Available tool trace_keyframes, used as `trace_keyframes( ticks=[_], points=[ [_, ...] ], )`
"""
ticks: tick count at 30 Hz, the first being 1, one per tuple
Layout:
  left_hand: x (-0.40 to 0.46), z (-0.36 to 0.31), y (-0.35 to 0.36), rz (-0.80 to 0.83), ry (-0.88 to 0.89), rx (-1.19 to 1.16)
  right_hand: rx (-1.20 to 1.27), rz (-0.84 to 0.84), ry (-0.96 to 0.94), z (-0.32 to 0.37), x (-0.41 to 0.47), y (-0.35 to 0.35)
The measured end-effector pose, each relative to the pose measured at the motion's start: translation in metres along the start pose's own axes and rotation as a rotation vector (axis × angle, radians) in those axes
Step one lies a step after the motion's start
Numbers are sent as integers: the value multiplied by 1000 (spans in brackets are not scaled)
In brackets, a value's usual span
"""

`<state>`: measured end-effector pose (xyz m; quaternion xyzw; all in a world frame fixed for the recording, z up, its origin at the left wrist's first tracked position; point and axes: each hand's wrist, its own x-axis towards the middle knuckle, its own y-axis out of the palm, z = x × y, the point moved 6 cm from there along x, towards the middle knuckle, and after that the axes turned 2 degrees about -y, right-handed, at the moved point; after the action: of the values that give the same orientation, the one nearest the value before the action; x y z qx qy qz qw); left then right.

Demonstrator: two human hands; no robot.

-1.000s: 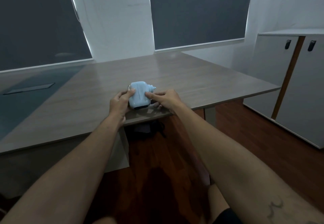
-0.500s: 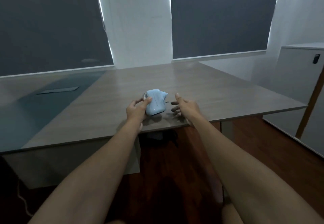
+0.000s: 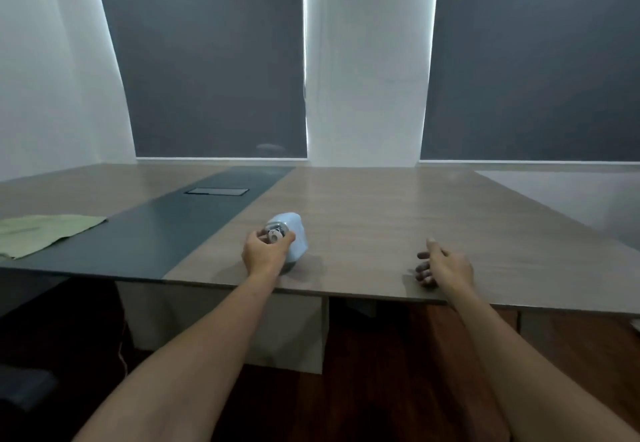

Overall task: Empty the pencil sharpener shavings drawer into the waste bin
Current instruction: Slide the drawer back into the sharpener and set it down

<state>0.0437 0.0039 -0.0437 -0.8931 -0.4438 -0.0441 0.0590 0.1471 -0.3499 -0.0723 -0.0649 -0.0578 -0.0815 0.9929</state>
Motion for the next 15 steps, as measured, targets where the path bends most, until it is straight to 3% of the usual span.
trace_keyframes(
  ticks=[6,15],
  points=[
    [22,4,-31,-76,87,107,79,24,43,-2,1,0],
    [30,15,-26,-53,160,201,134,22,64,-3,1,1]
  ],
)
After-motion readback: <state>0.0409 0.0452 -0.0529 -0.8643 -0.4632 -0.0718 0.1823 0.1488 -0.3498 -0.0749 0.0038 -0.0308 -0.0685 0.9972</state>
